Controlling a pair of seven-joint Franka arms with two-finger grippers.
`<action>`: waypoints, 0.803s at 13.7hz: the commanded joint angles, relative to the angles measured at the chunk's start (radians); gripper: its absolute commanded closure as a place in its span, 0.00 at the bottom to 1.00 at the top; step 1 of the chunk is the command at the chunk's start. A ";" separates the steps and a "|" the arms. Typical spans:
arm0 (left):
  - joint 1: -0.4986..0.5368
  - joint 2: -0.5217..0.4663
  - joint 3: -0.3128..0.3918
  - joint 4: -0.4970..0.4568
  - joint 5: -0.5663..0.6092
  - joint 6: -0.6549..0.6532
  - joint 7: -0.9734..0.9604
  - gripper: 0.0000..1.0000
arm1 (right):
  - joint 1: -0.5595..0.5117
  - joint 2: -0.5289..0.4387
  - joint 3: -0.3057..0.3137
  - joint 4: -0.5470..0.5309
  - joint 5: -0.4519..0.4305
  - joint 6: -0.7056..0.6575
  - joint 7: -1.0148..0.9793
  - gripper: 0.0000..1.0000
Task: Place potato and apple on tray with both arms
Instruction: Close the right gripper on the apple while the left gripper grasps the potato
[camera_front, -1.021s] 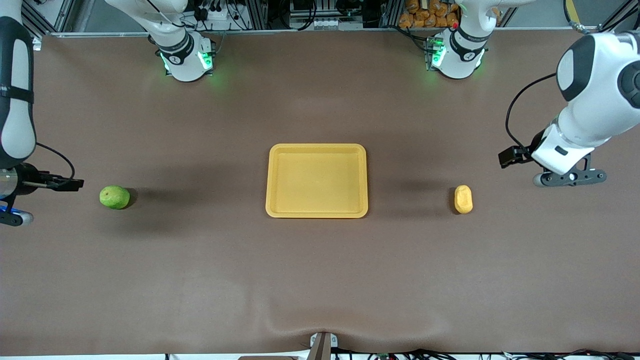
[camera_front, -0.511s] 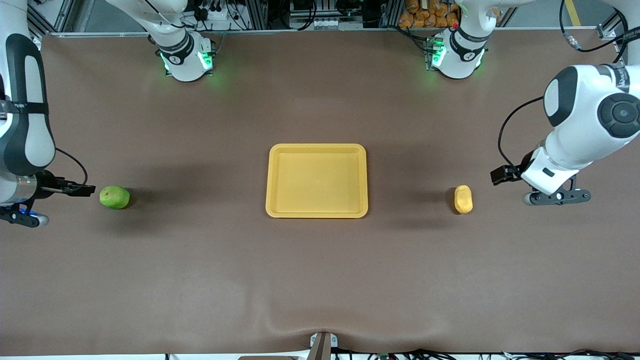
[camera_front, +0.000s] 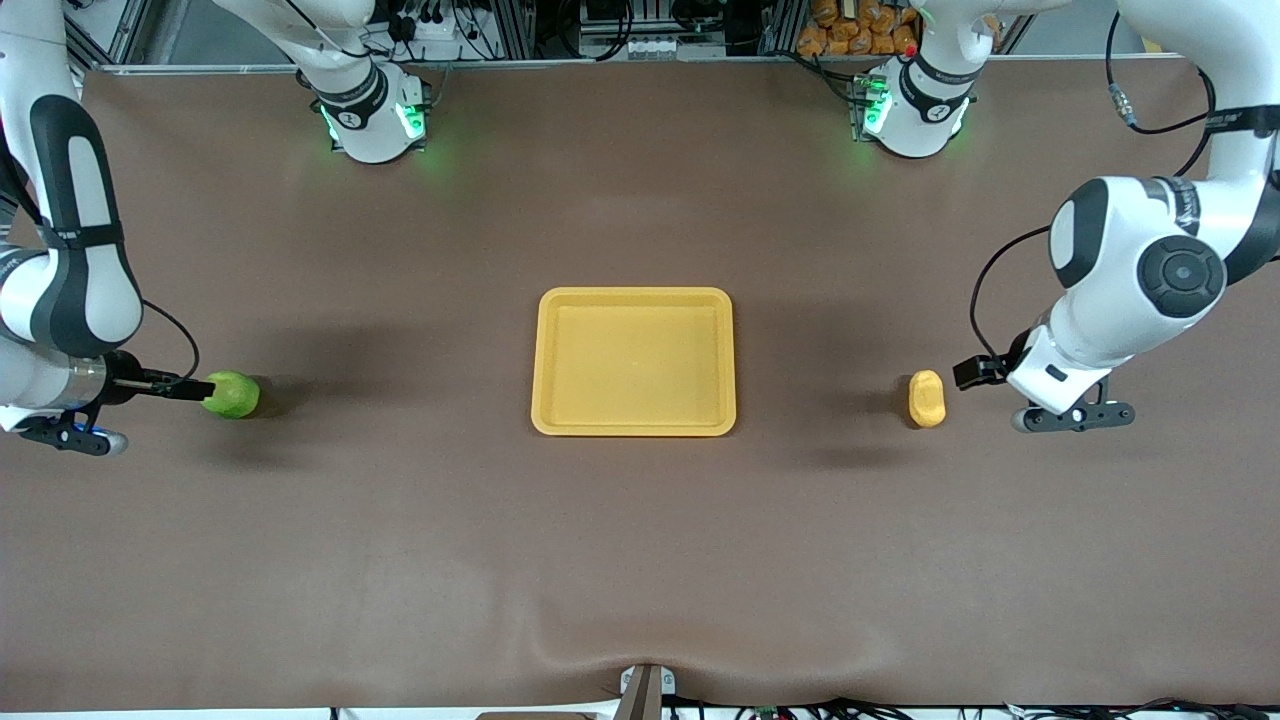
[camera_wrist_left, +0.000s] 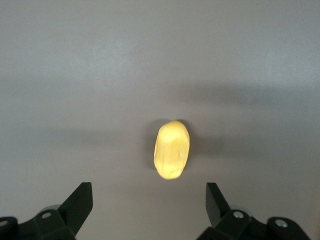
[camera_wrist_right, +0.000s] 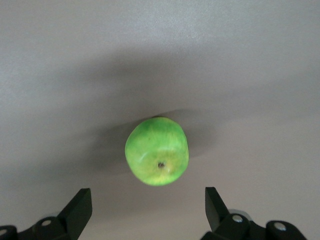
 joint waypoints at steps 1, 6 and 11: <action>-0.013 0.024 -0.003 -0.058 0.021 0.097 -0.034 0.00 | -0.029 0.042 0.012 -0.001 0.029 0.038 -0.031 0.00; -0.012 0.089 -0.003 -0.138 0.020 0.301 -0.037 0.00 | -0.032 0.052 0.013 -0.039 0.037 0.083 -0.033 0.00; -0.016 0.141 -0.003 -0.143 0.020 0.332 -0.037 0.00 | -0.033 0.052 0.012 -0.092 0.090 0.156 -0.076 0.00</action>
